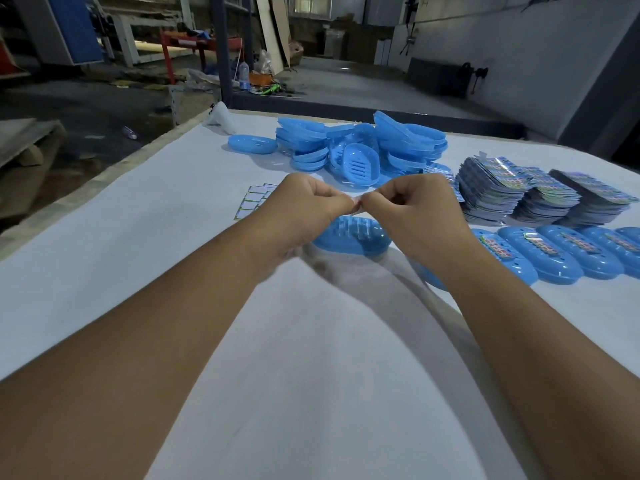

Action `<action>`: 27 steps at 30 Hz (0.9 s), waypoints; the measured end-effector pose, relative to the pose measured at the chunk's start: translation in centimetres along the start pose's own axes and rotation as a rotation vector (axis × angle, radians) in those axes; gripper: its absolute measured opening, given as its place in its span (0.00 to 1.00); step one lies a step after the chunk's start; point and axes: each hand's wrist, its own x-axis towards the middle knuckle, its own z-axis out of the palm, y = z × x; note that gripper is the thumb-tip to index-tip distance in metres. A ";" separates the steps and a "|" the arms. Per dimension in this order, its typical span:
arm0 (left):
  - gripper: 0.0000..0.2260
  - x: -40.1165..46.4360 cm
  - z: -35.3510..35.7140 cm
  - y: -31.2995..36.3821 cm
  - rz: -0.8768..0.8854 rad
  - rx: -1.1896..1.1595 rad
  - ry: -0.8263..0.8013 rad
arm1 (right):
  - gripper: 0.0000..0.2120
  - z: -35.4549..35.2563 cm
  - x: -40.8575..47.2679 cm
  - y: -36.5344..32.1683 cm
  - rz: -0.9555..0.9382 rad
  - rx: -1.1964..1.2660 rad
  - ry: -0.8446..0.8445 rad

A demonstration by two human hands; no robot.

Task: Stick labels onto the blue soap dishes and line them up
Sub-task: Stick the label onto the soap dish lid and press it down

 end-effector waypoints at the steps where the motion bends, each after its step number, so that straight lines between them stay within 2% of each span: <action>1: 0.04 0.0 0.0 0.0 -0.004 0.000 0.005 | 0.13 0.0 0.0 0.0 -0.003 0.005 -0.002; 11: 0.09 0.2 -0.6 0.1 0.016 0.057 0.047 | 0.14 -0.5 -0.1 -0.5 0.010 0.109 -0.144; 16: 0.03 0.5 -0.5 -0.1 0.017 0.080 0.115 | 0.14 -0.4 0.4 0.2 0.053 -0.070 -0.016; 22: 0.12 0.4 -0.3 0.0 0.011 0.092 0.089 | 0.13 -0.9 0.8 0.7 0.126 -0.091 0.013; 27: 0.10 0.5 -0.5 -0.2 0.015 0.085 0.077 | 0.17 -0.9 0.9 0.9 0.135 -0.077 0.002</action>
